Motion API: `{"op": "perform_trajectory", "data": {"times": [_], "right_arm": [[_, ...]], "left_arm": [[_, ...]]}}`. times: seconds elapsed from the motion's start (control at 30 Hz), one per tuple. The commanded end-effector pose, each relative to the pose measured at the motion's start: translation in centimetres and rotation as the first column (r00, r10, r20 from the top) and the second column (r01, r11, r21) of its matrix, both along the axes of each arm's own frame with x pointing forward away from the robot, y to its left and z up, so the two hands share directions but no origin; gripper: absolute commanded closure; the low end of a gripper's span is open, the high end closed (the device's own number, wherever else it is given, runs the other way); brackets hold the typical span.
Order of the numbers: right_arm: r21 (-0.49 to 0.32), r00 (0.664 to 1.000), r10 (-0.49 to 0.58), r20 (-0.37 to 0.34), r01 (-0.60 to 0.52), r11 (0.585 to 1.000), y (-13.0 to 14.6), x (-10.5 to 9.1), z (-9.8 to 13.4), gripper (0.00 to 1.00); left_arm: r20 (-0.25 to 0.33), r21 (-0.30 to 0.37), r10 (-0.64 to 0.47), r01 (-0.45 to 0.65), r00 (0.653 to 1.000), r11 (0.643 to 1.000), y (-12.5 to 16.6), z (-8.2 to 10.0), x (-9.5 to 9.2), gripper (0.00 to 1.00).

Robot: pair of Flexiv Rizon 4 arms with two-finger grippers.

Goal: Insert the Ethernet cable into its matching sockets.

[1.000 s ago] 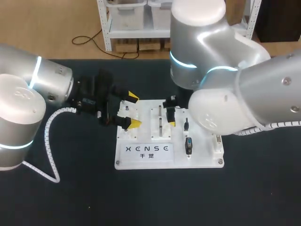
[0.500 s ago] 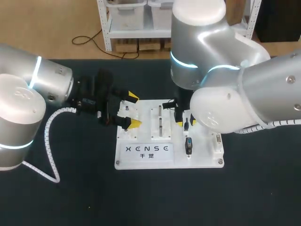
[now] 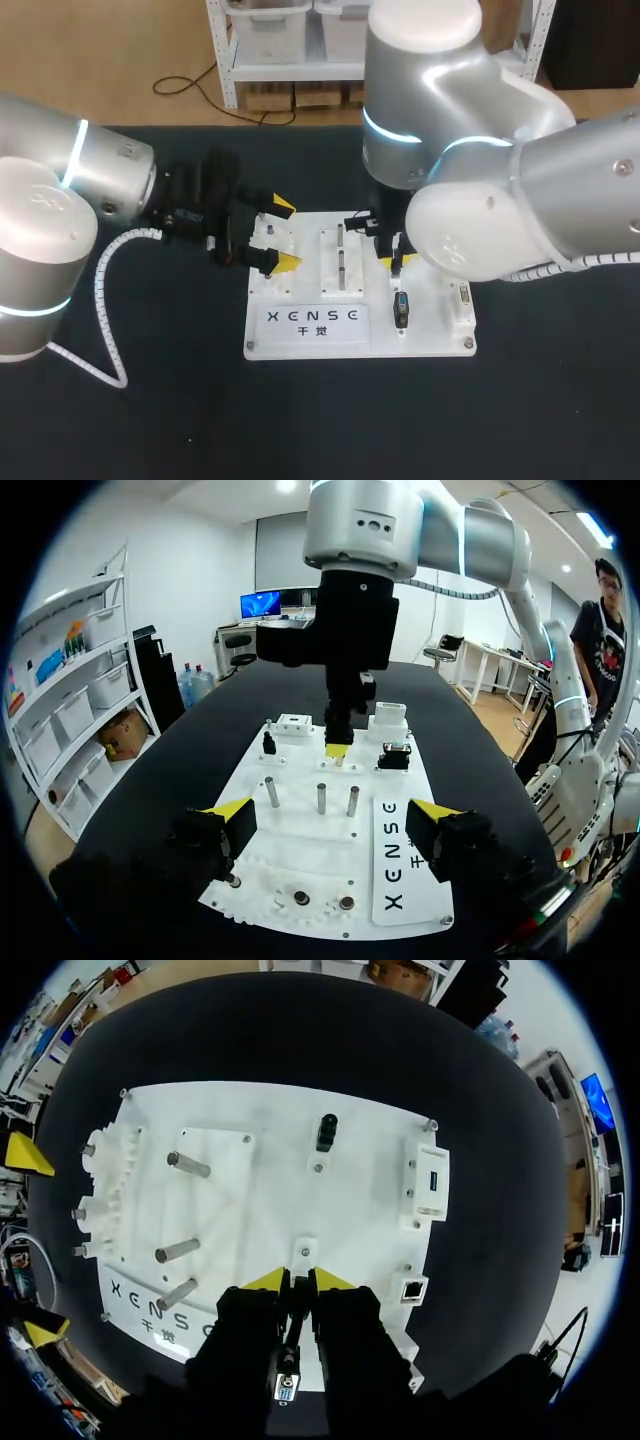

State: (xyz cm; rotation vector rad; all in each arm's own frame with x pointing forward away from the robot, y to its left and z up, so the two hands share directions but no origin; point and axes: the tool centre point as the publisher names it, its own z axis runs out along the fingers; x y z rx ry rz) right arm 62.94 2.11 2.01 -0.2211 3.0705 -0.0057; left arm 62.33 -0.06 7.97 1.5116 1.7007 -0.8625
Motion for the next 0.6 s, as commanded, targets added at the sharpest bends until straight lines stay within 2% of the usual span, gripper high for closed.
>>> {"op": "perform_trajectory", "data": {"times": [0.03, 0.3, 0.6], "right_arm": [[0.008, 1.000, 0.001, 0.003, -0.001, 1.000, -0.1, 0.0, 0.6, 1.00], [0.030, 1.000, -0.007, -0.010, 0.007, 1.000, -1.1, 0.1, 2.1, 1.00], [0.025, 0.999, -0.038, -0.012, 0.038, 0.999, -3.6, 0.2, 2.9, 1.00]], "left_arm": [[0.004, -0.004, 0.001, -0.001, 1.000, 1.000, 0.1, -0.1, -0.1, 0.00], [0.004, -0.004, 0.001, -0.001, 1.000, 1.000, 0.1, -0.1, -0.1, 0.00], [0.004, -0.004, 0.001, -0.001, 1.000, 1.000, 0.1, -0.1, -0.1, 0.00]]}}
